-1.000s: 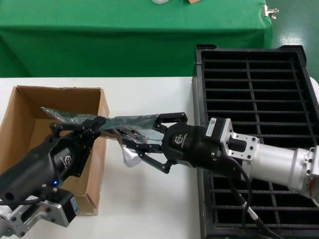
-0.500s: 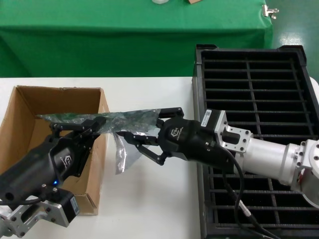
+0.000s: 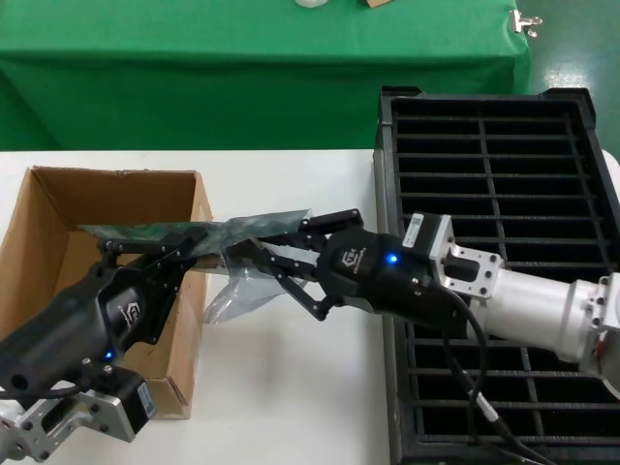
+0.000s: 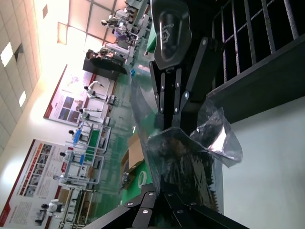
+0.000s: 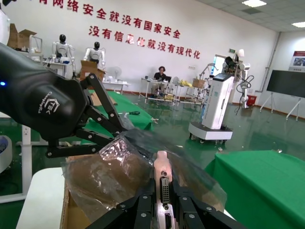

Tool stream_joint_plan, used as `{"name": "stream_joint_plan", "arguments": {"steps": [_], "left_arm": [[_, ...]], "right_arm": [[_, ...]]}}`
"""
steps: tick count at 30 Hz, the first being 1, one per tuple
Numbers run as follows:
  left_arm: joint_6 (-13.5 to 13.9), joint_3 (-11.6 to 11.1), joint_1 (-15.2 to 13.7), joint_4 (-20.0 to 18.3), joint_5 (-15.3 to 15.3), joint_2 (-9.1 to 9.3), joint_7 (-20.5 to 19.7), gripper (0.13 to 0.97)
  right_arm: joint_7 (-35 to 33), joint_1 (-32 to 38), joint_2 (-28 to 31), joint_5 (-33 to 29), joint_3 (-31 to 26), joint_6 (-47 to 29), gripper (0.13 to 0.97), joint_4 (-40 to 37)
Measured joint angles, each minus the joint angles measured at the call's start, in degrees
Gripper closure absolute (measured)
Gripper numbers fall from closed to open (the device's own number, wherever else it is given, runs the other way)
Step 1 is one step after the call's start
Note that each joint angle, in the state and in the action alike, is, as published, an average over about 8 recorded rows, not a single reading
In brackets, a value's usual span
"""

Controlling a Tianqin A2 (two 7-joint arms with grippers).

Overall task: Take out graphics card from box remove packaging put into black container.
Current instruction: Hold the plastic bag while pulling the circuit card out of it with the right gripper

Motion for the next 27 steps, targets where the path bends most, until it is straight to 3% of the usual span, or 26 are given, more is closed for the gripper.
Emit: {"name": "stream_joint_plan", "arguments": {"steps": [27], "left_arm": [[0.0, 0.0, 0.0, 0.0, 0.0, 0.0, 0.0, 0.958]], "right_arm": [[2.4, -1.5, 1.7, 1.7, 0.8, -0.8, 0.903, 2.8]]}}
